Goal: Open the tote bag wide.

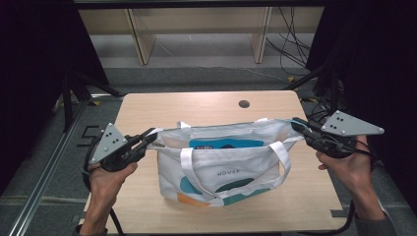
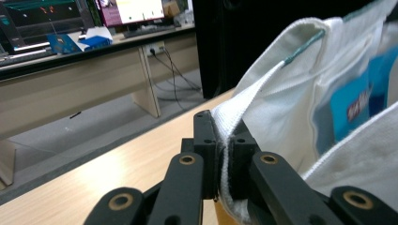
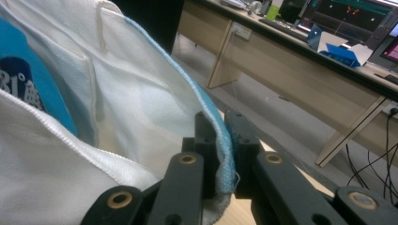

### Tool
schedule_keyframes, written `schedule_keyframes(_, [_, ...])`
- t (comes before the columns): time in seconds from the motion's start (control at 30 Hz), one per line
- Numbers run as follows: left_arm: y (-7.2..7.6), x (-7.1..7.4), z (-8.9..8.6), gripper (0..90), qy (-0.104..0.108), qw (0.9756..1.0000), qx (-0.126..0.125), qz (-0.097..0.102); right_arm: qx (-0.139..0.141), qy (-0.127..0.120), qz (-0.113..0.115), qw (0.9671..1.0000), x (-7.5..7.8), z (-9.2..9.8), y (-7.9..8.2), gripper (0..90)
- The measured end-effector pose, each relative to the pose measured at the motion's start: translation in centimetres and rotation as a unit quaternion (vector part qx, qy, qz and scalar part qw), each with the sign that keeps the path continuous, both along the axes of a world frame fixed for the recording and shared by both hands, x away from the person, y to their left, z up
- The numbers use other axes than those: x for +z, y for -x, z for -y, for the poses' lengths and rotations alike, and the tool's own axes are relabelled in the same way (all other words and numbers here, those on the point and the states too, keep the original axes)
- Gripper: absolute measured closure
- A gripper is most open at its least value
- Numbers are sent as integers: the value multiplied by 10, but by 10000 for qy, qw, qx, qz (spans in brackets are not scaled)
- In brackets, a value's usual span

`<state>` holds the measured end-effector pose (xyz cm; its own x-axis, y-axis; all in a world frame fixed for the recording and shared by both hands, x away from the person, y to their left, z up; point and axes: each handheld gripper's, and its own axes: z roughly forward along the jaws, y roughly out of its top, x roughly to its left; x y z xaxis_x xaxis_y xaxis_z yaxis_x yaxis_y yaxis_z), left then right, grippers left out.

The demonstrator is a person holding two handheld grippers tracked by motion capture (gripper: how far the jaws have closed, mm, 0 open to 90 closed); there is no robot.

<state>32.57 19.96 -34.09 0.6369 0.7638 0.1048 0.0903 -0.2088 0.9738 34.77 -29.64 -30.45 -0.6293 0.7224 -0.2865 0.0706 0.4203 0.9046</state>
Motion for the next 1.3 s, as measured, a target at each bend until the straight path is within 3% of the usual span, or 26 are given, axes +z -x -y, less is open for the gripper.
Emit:
schedule_keyframes(0.1, [0, -9, -2, 851, -34, 9999, -30, -123, 21, 24, -105, 9999, -6, -1, -1, 849])
schedule_keyframes(0.13, [-1, -15, -2, 847, -92, 9997, -22, -211, -43, 209, -111, 9997, -13, -5, -2, 849])
schedule_keyframes(0.17, [-2, -23, -2, 846, -173, 9994, -22, -304, -58, 231, -118, 9996, -15, -6, -2, 849])
schedule_keyframes(0.3, [-5, -35, -3, 842, -154, 9985, 19, -523, -77, 259, -219, 9994, -26, -8, -7, 848])
schedule_keyframes(0.43, [-10, -45, -2, 842, -129, 9981, 2, -607, -64, 225, -288, 9993, -35, -8, -10, 848])
schedule_keyframes(0.57, [-11, -52, 0, 842, -308, 9972, -27, -681, -111, 214, -295, 9993, -44, -8, -10, 848])
schedule_keyframes(0.67, [-13, -61, 2, 843, -310, 9965, -72, -770, -121, 148, -419, 9989, -61, -5, -10, 848])
schedule_keyframes(0.7, [-14, -69, 3, 842, -429, 9953, -107, -857, -112, 235, -445, 9987, -67, -6, -11, 848])
schedule_keyframes(0.83, [-18, -90, 7, 842, -525, 9920, -133, -1141, -150, 326, -767, 9964, -87, -8, -17, 847])
schedule_keyframes(0.9, [-20, -102, 9, 842, -584, 9892, -189, -1333, -118, 403, -809, 9958, -95, -9, -19, 847])
schedule_keyframes(0.93, [-20, -102, 9, 841, -584, 9892, -189, -1333, -118, 403, -809, 9958, -95, -9, -19, 847])
schedule_keyframes(0.97, [-22, -112, 10, 839, -622, 9864, -247, -1501, -125, 400, -912, 9950, -101, -10, -20, 847])
schedule_keyframes(1.0, [-24, -126, 12, 838, -745, 9816, -351, -1726, -73, 392, -985, 9943, -103, -10, -20, 847])
schedule_keyframes(1.03, [-25, -134, 15, 838, -657, 9796, -329, -1872, -69, 407, -1062, 9935, -104, -11, -20, 847])
schedule_keyframes(1.07, [-27, -139, 14, 838, -845, 9774, -433, -1891, -83, 401, -1098, 9931, -107, -12, -19, 847])
schedule_keyframes(1.13, [-27, -145, 17, 837, -761, 9766, -430, -1967, -62, 420, -1117, 9928, -110, -13, -19, 847])
schedule_keyframes(1.17, [-25, -151, 20, 836, -896, 9734, -425, -2066, 27, 572, -1199, 9911, -116, -16, -20, 846])
schedule_keyframes(1.2, [-24, -154, 21, 836, -976, 9721, -448, -2088, 48, 587, -1243, 9905, -119, -17, -20, 846])
schedule_keyframes(1.3, [-23, -157, 24, 836, -1088, 9710, -448, -2081, 85, 646, -1345, 9888, -125, -18, -22, 846])
